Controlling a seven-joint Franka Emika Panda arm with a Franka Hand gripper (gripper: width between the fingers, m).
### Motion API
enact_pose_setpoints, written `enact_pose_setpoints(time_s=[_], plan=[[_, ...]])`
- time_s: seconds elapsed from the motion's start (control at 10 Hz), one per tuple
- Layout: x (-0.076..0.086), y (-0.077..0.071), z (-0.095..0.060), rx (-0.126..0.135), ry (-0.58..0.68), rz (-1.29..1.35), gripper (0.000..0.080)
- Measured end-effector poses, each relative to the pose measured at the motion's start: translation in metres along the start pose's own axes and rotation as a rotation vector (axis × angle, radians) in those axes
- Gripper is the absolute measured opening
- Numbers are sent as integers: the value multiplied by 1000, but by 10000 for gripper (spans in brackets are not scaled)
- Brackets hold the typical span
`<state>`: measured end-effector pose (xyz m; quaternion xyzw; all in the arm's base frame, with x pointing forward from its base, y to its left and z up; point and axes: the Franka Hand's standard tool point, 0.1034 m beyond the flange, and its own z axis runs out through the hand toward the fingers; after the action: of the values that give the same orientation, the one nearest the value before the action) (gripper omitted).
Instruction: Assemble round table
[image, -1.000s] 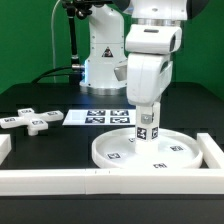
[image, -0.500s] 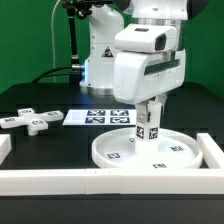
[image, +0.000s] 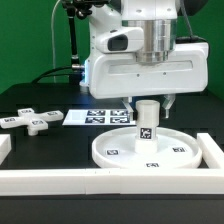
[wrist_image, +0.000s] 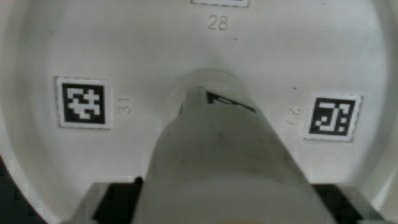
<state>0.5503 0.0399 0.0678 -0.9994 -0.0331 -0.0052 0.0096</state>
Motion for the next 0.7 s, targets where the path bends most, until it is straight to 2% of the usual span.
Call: enact_pose_setpoints(time_s=[0.5, 0.7], plan=[[0, 2, 0, 8, -1, 314, 409], [-1, 5, 0, 46, 22, 582, 409]])
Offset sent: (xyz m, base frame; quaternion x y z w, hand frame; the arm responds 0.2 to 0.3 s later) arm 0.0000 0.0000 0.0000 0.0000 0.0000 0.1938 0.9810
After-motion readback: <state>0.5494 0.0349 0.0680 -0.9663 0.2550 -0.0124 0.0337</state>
